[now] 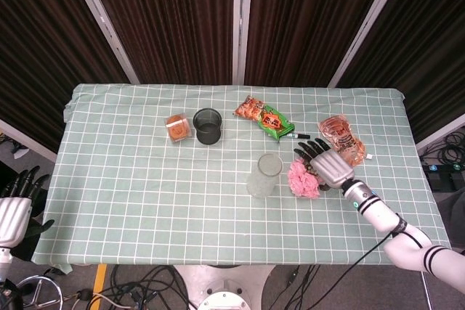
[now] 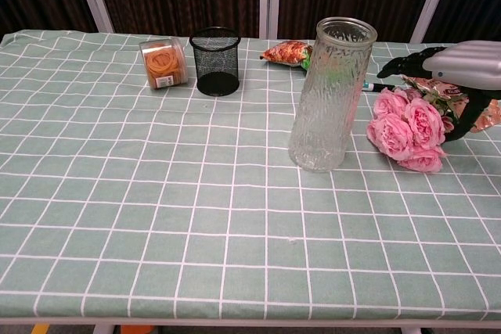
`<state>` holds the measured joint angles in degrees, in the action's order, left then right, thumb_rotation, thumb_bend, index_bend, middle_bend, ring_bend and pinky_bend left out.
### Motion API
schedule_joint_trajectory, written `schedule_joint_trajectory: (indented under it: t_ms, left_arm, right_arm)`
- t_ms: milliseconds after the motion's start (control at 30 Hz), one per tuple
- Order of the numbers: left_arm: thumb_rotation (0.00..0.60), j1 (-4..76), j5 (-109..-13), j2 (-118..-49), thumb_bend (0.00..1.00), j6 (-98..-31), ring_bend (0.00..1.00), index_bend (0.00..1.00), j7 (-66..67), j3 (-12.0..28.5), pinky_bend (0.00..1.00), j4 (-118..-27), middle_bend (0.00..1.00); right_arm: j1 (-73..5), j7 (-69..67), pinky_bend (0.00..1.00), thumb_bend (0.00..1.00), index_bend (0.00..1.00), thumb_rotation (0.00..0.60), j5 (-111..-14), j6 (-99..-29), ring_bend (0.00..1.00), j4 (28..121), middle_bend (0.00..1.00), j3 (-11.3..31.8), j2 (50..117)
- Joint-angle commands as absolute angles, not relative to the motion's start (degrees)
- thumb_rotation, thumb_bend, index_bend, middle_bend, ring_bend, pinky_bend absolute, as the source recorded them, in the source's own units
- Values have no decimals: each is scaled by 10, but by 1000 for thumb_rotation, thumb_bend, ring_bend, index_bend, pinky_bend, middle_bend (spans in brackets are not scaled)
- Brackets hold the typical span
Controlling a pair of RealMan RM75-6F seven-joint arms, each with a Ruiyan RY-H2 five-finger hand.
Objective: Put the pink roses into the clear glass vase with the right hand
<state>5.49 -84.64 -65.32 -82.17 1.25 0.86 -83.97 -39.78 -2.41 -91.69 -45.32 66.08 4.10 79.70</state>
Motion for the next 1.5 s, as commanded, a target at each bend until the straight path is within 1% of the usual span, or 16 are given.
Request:
schedule_joint_trajectory:
  t_ms: [33,400,467,567,600,633,667,733,833,933,1133,1233,1300,1367,1500]
  left_arm:
    - [600,55,-846,-653,80,-821,2,129,11,9,182,-839,11]
    - [600,54,-844,-652,80,-818,2,134,5,8,183,-837,11]
    - [600,54,-843,-652,80,-816,2,136,4,8,183,-837,11]
    - [600,55,-842,-654,80,-814,2,137,3,9,183,-835,11]
    - [600,56,-842,-654,80,-813,2,137,3,9,183,-835,11]
    - [600,56,-842,-654,80,-812,2,137,4,9,183,-835,11]
    - [600,56,-841,-655,80,-811,2,138,4,9,183,-834,11]
    - [600,56,-840,-655,80,-810,2,139,3,9,184,-834,11]
    - [600,54,-839,-654,80,-811,2,139,2,9,184,-834,11]
    - [600,54,-837,-652,80,-813,2,140,-2,10,184,-833,11]
    - [600,52,-835,-650,80,-815,2,142,-12,13,186,-834,11]
    - [600,53,-835,-647,80,-814,2,143,-12,13,186,-839,11]
    - [600,54,-836,-644,80,-817,2,143,-12,15,187,-843,11]
    - [600,54,-837,-643,81,-820,2,144,-10,17,187,-846,11]
    - [600,56,-836,-642,80,-816,2,144,-3,17,187,-854,11]
  right_arm:
    - [-407,-13,0,3,0,600,-910,-444,0,654,0,40,806]
    - [-420,10,0,19,0,600,-870,-406,0,646,1,28,822]
    - [-418,14,0,29,0,600,-865,-410,0,643,21,27,825]
    - [-415,18,45,50,11,600,-862,-423,7,634,114,27,832]
    - [-413,19,70,62,38,600,-862,-428,30,630,152,26,836]
    - [-413,19,101,78,90,600,-861,-430,76,626,187,26,839]
    - [-413,19,120,86,125,600,-860,-432,109,622,204,25,841]
    - [-411,18,196,100,233,600,-858,-437,197,617,259,25,846]
    - [-410,14,257,103,346,600,-860,-447,249,611,320,23,850]
    - [-409,12,289,106,407,600,-860,-452,286,611,365,21,849]
    - [-404,4,370,132,510,600,-862,-473,358,620,443,20,841]
    - [-402,-10,403,149,531,600,-856,-473,377,629,465,21,829]
    - [-402,-15,407,150,533,600,-855,-477,377,639,465,23,818]
    - [-401,-16,407,149,533,600,-855,-490,377,654,465,30,801]
    - [-396,-20,407,149,534,600,-845,-518,377,727,465,51,735]
